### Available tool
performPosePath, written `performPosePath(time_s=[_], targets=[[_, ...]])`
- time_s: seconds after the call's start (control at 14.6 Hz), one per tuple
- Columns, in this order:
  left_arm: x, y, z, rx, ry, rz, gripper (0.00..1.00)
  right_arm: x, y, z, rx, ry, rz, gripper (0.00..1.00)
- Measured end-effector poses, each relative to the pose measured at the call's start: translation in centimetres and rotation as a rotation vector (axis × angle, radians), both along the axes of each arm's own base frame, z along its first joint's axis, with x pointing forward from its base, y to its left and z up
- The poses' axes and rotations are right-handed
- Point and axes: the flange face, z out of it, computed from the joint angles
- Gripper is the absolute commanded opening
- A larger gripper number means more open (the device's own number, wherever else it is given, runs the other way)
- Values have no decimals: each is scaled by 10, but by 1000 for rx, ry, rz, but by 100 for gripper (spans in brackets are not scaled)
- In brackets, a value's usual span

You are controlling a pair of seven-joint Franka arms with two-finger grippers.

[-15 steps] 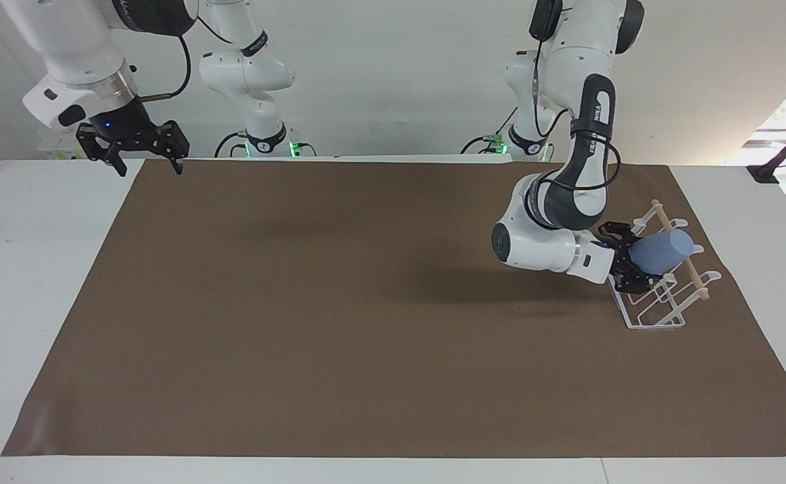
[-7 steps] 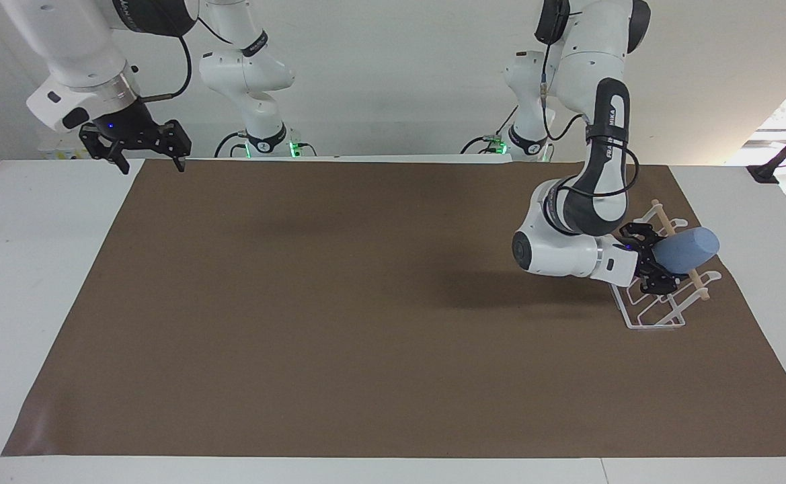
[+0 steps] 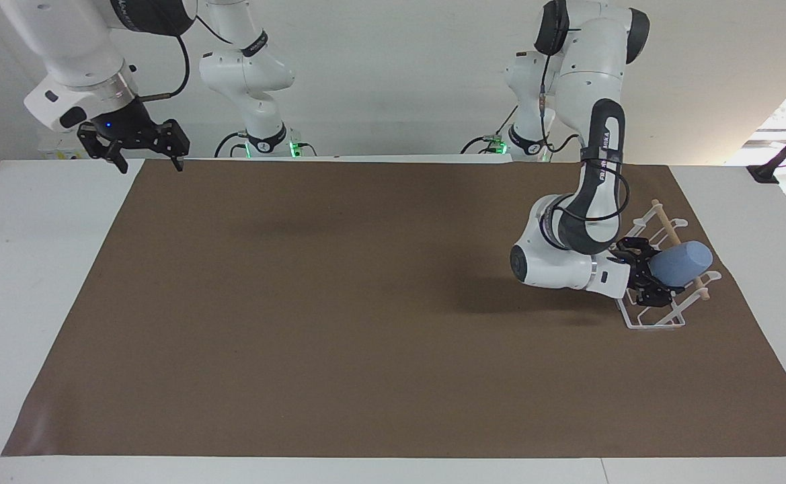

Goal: Hang cup on cup holder

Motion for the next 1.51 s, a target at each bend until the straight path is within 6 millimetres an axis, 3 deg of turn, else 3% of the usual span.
performPosePath(time_s=[0.14,0.21,0.27,0.34,0.62,0.75,1.09,1.3,1.51], targets=[[1,5,-14,-5,-7,5,2,0,0,0,0,1,0,99],[2,7,-22,-8,-3,4,19,0,0,0,0,1,0,99],[2,7,-30,-10,2,2,54,0,0,0,0,1,0,99],[3,7,-36,-16,7,-4,99,-2,0,1,1,6,-1,99],[9,6,-41,-55,55,-48,100,-9,-10,1,3,32,-22,99],[18,-3,-23,-102,45,-76,100,-11,-20,0,4,37,-41,99],[8,-32,69,-290,147,-95,100,-16,-19,4,5,32,-41,99],[-3,-18,126,-466,351,-144,100,-16,-13,4,5,33,-29,99],[-13,18,172,-625,589,-263,100,-16,-15,3,5,33,-34,99]])
